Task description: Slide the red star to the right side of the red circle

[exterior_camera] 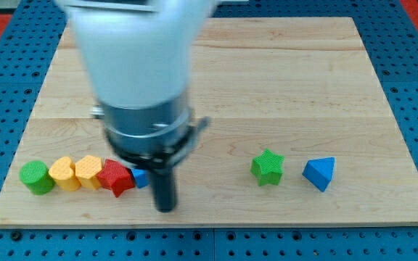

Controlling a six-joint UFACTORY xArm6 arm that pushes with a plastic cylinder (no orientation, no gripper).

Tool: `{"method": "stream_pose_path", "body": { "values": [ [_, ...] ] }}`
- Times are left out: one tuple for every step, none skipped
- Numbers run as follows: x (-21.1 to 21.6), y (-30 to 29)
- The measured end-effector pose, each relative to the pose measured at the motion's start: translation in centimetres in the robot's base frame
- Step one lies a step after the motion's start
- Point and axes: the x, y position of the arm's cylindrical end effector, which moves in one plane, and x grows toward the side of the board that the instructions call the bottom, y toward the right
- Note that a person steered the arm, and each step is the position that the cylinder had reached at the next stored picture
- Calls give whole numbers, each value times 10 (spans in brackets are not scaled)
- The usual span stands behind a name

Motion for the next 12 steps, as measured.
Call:
{"method": "stream_pose_path", "body": {
  "values": [
    [-15, -41],
    [-37, -52],
    [-44, -59],
    [-38, -55],
    [-38, -78],
    [-70, -103],
    [-97, -110],
    [-121, -135],
    [-154, -162],
    [-173, -173],
    [-168, -153],
    [-153, -124]
  ]
}}
